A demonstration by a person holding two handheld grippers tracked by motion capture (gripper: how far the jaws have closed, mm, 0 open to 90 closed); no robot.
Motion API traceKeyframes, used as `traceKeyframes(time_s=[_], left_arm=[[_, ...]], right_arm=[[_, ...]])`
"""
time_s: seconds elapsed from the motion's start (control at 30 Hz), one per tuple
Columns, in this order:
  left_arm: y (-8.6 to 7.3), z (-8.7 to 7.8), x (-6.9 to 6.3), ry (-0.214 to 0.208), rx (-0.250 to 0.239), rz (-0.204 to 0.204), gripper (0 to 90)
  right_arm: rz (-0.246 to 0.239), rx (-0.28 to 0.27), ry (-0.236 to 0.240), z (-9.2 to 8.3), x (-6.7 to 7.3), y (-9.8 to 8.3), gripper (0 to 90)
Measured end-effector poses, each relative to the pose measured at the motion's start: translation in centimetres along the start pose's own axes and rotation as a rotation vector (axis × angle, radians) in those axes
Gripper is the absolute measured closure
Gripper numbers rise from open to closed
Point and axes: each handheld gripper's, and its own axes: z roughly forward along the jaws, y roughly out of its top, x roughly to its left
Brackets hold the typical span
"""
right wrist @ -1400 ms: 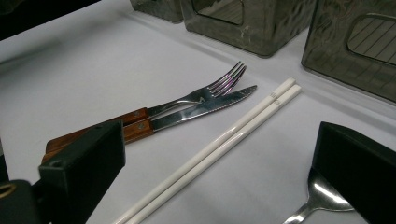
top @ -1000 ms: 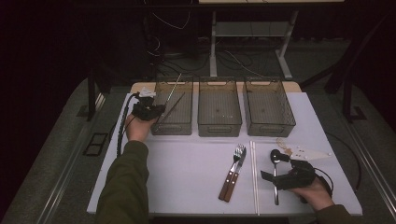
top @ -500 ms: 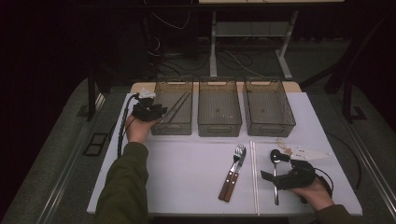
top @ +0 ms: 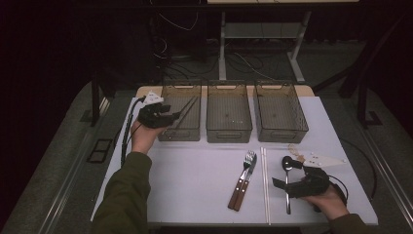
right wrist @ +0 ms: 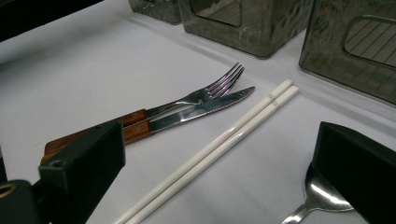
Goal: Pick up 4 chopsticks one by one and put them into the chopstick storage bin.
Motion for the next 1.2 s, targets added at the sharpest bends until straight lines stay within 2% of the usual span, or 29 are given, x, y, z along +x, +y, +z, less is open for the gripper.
traceKeyframes(time_s=[0.17, 0.23, 0.5, 0.6, 0.73, 0.87, 1.0, 1.1, 1.2], left_arm=[[0.1, -0.8, -1.1, -0.031, -0.032, 0.021, 39.8], [0.1, -1.1, -1.6, -0.058, -0.03, 0.019, 36.3], [-0.6, -2.4, -3.9, -0.088, -0.039, 0.037, 30.8], [-1.1, -2.8, -4.8, -0.091, -0.028, 0.051, 28.1], [-2.4, -3.7, -6.0, -0.111, -0.044, 0.041, 22.8], [-4.2, -4.1, -7.3, -0.131, -0.036, 0.04, 18.5], [-5.5, -4.9, -8.8, -0.153, -0.02, 0.084, 14.6], [-6.4, -5.5, -9.7, -0.173, -0.031, 0.082, 13.7], [-7.3, -5.9, -10.3, -0.189, -0.025, 0.083, 12.5]], right_arm=[[0.005, -0.002, 0.0, 0.0, -0.1, 0.0, 2.7], [0.005, -0.003, 0.0, 0.0, -0.1, 0.0, 2.7], [0.012, -0.001, 0.005, 0.0, -0.3, 0.0, 2.7], [0.014, -0.003, 0.0, -0.1, -0.3, 0.0, 2.7], [0.009, -0.008, -0.003, -0.2, -0.3, 0.0, 2.7], [0.013, -0.008, -0.006, -0.2, -0.3, 0.0, 2.7], [0.008, -0.009, -0.007, -0.1, -0.2, 0.2, 2.7], [0.003, 0.007, -0.006, 0.0, -0.1, 0.1, 2.7], [0.005, -0.006, -0.01, -0.2, -0.1, 0.1, 2.7]])
